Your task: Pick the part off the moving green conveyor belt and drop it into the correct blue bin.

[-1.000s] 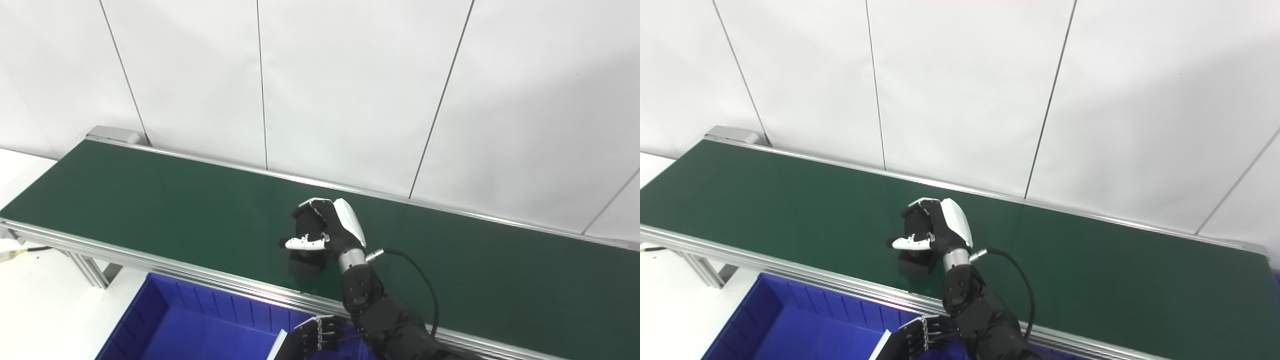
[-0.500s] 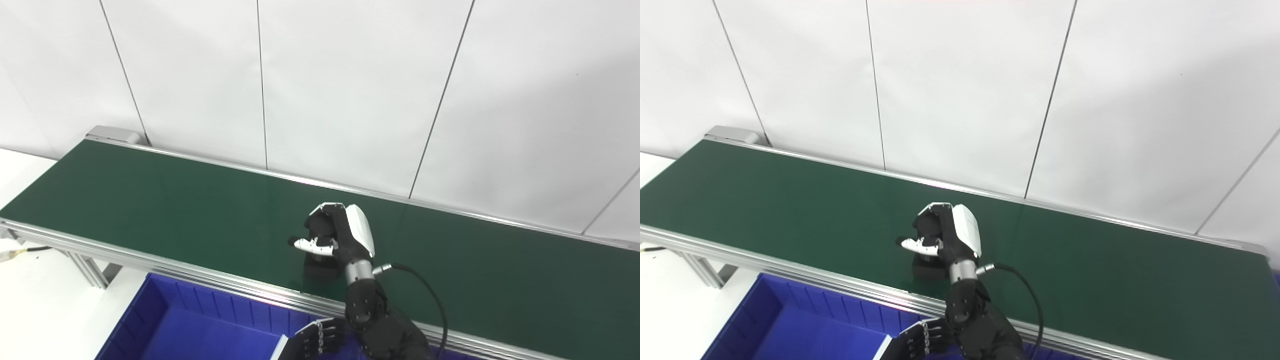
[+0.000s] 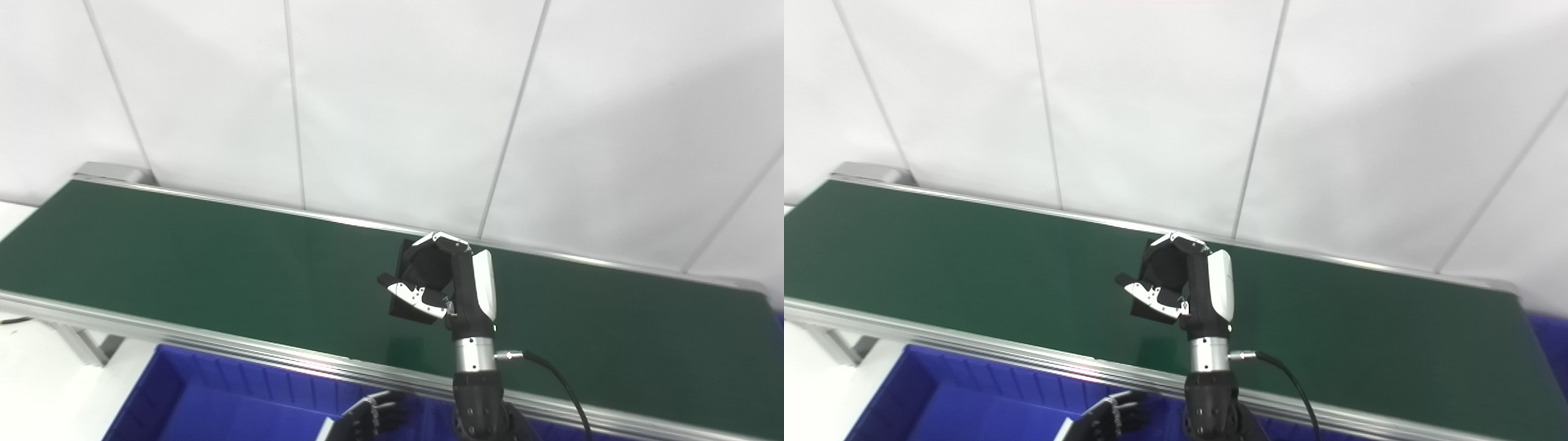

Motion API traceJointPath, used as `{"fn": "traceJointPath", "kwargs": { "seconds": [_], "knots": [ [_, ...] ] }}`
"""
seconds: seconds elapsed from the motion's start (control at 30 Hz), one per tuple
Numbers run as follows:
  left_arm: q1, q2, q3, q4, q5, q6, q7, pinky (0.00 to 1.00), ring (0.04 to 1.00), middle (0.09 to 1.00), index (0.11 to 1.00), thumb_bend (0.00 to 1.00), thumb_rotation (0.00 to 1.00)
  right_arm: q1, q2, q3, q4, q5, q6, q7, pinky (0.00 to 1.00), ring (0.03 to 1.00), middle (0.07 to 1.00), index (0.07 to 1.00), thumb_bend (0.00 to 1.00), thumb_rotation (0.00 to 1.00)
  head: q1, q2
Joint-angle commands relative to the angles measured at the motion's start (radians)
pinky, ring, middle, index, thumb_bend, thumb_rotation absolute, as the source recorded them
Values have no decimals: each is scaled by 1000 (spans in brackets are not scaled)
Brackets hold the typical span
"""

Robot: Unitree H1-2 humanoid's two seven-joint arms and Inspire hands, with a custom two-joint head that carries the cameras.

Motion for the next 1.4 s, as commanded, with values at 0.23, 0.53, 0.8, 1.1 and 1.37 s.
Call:
{"fn": "traceJointPath", "kwargs": {
  "seconds": [0.23,0.53,0.8,1.1,1.37],
  "knots": [
    [9,-11,10,-64,-16,-41,-37,681,658,682,720,567,0,307,-43,-119,-419,16,-28,148,399,454,513,280,501,0,-17,55],
    [38,9,23,-159,-51,-40,-80,679,649,667,708,543,0,561,-47,-195,-530,-41,-25,159,404,456,502,289,502,0,-89,157],
    [64,40,16,-265,-65,-31,-69,652,659,696,704,551,0,708,11,-240,-542,-37,-14,175,415,448,498,318,502,0,-159,249],
    [64,61,14,-276,-80,-7,-69,682,661,694,678,572,0,747,45,-292,-463,-60,12,176,424,444,487,316,503,0,-173,267],
    [64,69,7,-265,-114,-16,-81,666,638,684,676,588,0,674,37,-343,-332,-55,8,170,445,429,476,309,503,0,-163,255]
  ]
}}
